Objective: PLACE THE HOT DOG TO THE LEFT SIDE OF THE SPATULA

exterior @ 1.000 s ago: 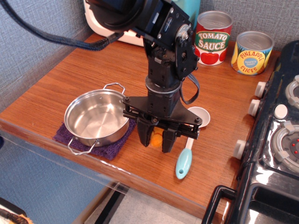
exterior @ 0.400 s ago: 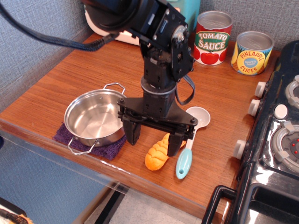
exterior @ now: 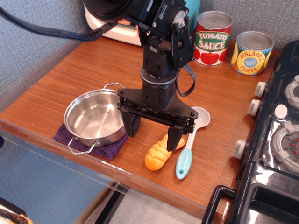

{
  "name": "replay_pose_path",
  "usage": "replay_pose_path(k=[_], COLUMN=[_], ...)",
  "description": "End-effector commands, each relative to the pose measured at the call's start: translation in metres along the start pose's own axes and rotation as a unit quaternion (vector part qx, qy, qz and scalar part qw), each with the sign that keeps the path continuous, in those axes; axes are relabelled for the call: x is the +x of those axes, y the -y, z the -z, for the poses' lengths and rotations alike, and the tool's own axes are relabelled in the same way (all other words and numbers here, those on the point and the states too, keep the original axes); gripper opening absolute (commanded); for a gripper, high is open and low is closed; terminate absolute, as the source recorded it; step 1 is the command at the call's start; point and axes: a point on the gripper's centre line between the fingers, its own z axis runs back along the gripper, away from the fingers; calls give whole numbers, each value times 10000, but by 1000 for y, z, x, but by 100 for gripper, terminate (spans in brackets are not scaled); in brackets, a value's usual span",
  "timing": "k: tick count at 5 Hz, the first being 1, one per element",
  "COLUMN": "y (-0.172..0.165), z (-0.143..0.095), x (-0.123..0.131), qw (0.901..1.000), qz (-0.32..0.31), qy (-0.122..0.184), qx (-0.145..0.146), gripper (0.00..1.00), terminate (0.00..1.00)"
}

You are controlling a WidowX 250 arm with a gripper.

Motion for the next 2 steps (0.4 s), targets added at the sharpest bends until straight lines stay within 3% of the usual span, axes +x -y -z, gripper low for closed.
replay_pose_path(k=[1,2], y=[-8,-8], z=[-12,-12], x=[3,3], qw=[9997,9997], qz=[-62,-62], qy=[222,222], qx=[-67,-67], gripper=[100,100], terminate=[0,100])
